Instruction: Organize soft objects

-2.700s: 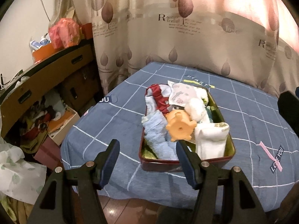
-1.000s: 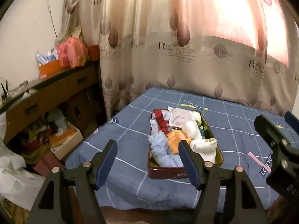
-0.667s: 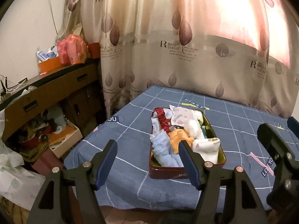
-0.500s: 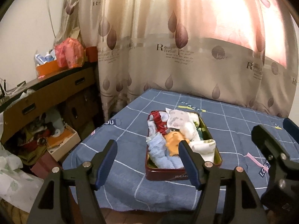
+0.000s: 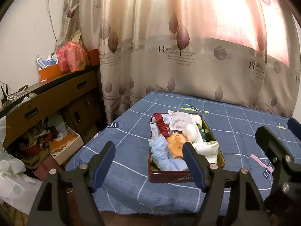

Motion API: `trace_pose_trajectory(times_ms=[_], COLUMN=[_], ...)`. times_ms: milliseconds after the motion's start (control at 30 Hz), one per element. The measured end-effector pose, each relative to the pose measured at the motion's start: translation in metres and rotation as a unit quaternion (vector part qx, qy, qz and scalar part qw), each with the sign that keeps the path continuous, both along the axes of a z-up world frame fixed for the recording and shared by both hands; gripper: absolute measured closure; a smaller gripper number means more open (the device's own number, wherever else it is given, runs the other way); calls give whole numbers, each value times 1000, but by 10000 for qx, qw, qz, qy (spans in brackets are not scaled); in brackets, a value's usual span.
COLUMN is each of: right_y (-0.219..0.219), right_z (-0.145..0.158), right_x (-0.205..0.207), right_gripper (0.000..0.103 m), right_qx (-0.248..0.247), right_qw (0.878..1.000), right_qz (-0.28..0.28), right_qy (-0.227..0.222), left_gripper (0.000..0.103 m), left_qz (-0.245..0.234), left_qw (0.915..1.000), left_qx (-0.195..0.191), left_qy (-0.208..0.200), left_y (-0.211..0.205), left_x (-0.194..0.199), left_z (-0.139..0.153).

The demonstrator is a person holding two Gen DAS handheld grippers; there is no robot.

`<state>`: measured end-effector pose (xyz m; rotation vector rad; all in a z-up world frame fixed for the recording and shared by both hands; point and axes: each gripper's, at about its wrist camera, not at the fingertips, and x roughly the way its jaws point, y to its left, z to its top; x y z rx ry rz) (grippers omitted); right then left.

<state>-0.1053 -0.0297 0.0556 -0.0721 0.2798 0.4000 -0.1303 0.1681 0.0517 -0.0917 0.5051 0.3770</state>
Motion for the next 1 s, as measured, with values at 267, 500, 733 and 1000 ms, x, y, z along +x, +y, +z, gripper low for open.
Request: trace_pose_trajectory(times_ms=[267,500,733,1000], right_y=[2,2,1,1], right_z=[-1,-1,-2,-3], right_x=[-2,-3,-3,-4], right_gripper=[1,1,1,1], right_qx=[-12,-29,-39,-33], right_qw=[10000,10000,10000,10000], right_qz=[-2,-9,14,21], right_qy=[-1,-12,-22,-15], left_gripper=[27,27,27,27], left_qz=[65,88,105,177], left_qw=[10000,9999,9999,9997], left_qx=[-21,56,74,135], left_qy=[28,-23,-22,-84], left_y=[2,2,1,1], left_x=[1,-2,-2,-4], left_z=[-1,0,-1,1])
